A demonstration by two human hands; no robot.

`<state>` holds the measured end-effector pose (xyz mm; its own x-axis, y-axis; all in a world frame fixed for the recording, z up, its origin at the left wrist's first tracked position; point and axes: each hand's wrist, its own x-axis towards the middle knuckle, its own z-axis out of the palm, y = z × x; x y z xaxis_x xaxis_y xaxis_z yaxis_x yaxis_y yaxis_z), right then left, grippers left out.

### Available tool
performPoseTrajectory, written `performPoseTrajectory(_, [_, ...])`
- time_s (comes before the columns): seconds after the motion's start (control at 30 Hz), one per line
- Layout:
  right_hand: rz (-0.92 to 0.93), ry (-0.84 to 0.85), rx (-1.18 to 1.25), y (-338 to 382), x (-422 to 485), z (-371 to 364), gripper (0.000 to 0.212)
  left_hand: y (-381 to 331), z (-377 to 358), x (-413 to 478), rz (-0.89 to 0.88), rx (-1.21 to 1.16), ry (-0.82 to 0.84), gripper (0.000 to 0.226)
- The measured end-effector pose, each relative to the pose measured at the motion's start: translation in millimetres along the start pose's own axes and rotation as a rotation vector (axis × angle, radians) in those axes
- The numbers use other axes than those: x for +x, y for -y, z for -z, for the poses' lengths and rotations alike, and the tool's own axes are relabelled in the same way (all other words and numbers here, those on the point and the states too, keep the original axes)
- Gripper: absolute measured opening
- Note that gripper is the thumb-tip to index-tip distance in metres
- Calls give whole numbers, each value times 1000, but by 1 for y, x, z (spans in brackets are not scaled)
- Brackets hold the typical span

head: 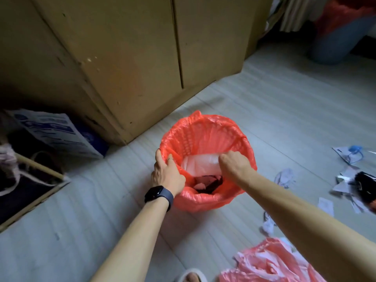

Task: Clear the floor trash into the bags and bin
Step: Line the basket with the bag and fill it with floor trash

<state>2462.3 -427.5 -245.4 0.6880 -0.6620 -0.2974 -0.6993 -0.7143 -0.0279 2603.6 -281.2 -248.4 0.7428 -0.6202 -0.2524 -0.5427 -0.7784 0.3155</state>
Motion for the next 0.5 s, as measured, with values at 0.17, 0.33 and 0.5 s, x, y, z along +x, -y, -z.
performPoseTrajectory(0.17, [37,139,-268,9,9,-13,34,-5,1,-3,25,92,19,76])
performPoseTrajectory(0.33, [-9,400,-500,11,24,-26,49,-5,-3,-3,34,197,19,77])
performPoseTrajectory(0.5, [9,413,-374,12,19,-11,45,-8,5,-1,-18,323,46,76])
